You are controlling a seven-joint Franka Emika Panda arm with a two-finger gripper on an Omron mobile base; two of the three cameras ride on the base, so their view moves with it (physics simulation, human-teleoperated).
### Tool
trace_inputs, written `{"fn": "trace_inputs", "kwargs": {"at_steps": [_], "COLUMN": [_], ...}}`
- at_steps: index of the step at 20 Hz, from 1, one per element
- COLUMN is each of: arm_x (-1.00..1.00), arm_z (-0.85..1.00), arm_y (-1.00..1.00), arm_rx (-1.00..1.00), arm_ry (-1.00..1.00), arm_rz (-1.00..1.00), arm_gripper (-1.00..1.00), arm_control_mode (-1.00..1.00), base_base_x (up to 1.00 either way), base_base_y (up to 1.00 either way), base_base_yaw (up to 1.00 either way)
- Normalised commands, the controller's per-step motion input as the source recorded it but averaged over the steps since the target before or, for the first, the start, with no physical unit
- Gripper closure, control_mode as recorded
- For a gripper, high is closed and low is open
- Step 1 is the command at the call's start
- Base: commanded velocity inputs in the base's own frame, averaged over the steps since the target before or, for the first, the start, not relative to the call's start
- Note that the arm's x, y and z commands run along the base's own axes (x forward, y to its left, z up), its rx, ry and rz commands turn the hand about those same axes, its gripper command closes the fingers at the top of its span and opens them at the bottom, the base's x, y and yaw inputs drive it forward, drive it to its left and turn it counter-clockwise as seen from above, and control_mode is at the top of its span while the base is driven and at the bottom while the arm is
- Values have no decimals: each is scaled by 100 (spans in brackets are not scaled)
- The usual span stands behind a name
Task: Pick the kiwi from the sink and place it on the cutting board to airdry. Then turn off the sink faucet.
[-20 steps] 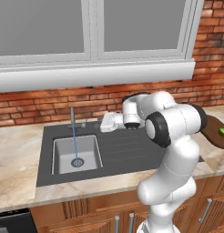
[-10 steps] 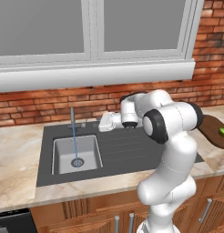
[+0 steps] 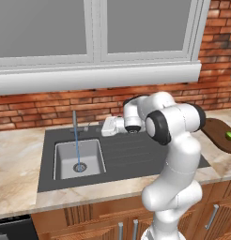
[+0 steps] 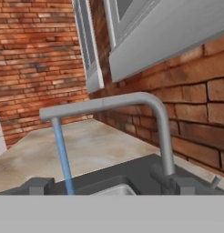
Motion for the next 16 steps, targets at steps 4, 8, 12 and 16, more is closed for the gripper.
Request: {"fn": "trace_inputs", "kwargs": {"at_steps": [4, 8, 12, 16], "arm_x": [15, 18, 17, 10], "arm_z": [-4, -1, 0, -5], "arm_y": [4, 0, 0, 2], "arm_rx": [0, 1, 1, 0], "arm_ry": [0, 0, 0, 1], "arm_rz": [0, 0, 0, 0], "arm_gripper": [-100, -100, -100, -100], "arm_control_mode": [-100, -100, -100, -100], "base_base_x": [0, 0, 0, 0], "base_base_y": [0, 0, 0, 0], "base_base_yaw": [0, 0, 0, 0]}}
